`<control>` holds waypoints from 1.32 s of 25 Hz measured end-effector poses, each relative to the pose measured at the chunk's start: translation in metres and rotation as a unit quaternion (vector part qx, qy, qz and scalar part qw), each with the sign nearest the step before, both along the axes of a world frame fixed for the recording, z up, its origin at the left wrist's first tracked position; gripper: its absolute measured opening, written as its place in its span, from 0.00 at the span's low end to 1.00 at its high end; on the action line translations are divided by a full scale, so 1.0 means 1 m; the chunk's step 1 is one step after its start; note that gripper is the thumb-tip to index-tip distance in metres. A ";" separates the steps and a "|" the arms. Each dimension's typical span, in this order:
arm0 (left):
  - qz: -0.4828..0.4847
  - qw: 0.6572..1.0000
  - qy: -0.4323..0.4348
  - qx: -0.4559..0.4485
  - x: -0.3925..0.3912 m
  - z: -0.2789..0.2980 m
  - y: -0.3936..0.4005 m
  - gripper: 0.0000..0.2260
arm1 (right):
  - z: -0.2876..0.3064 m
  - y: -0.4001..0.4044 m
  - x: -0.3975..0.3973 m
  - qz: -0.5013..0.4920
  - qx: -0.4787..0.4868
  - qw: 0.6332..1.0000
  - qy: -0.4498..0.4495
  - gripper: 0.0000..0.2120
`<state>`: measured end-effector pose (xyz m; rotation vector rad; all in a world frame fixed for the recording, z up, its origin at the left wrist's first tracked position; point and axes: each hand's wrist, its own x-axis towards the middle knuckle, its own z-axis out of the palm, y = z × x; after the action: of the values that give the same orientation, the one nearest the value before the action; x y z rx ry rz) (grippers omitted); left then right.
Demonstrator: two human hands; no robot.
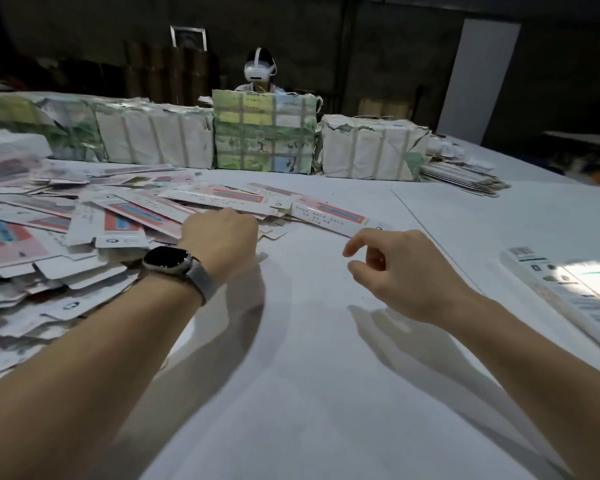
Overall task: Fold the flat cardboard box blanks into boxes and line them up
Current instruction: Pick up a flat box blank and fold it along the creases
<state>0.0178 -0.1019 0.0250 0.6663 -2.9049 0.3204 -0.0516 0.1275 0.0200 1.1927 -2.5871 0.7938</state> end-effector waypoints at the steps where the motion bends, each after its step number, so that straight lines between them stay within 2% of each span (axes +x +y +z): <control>1: -0.006 1.000 0.009 -0.009 0.000 0.002 0.002 0.11 | 0.000 0.000 0.000 0.001 -0.001 1.000 0.000 0.07; 3: -0.003 0.999 0.037 -0.032 0.002 0.004 0.009 0.11 | 0.000 0.000 0.001 0.003 -0.004 1.000 0.000 0.07; 7: -0.035 0.991 0.112 -0.063 0.002 0.010 0.023 0.04 | 0.001 0.000 0.001 -0.003 -0.015 1.000 0.003 0.08; 10: -0.078 0.976 0.181 -0.089 0.002 0.011 0.025 0.06 | 0.001 0.000 0.000 -0.003 -0.023 1.000 0.003 0.08; 13: -0.149 0.953 0.258 -0.044 0.001 0.012 0.029 0.08 | 0.000 -0.001 -0.002 -0.003 -0.026 1.000 0.003 0.08; 17: -0.242 0.924 0.291 0.046 0.003 0.023 0.038 0.12 | 0.000 -0.003 -0.002 0.022 -0.093 0.995 0.010 0.08; 19: -0.275 0.905 0.322 0.036 0.007 0.031 0.045 0.09 | 0.001 -0.003 0.001 0.045 -0.136 0.990 0.020 0.11; 22: -0.277 0.891 0.359 -0.008 0.017 0.044 0.061 0.10 | 0.003 -0.004 0.000 0.063 -0.171 0.983 0.023 0.17; 26: -0.294 0.886 0.359 0.017 0.031 0.062 0.076 0.11 | 0.010 -0.002 0.002 0.093 -0.232 0.968 -0.008 0.23; 28: -0.358 0.848 0.377 0.103 0.035 0.073 0.080 0.09 | 0.018 0.001 0.006 0.111 -0.263 0.958 0.015 0.18; 30: -0.398 0.790 0.420 0.203 0.040 0.082 0.083 0.07 | 0.029 0.003 0.012 0.133 -0.298 0.944 0.040 0.10; 33: -0.403 0.693 0.492 0.339 0.044 0.090 0.082 0.06 | 0.046 0.006 0.021 0.199 -0.339 0.919 0.013 0.01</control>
<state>0.0617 -0.0200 0.1147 -0.3867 -1.8436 -0.9503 -0.0310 0.1331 0.0656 1.4547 -1.7796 1.5673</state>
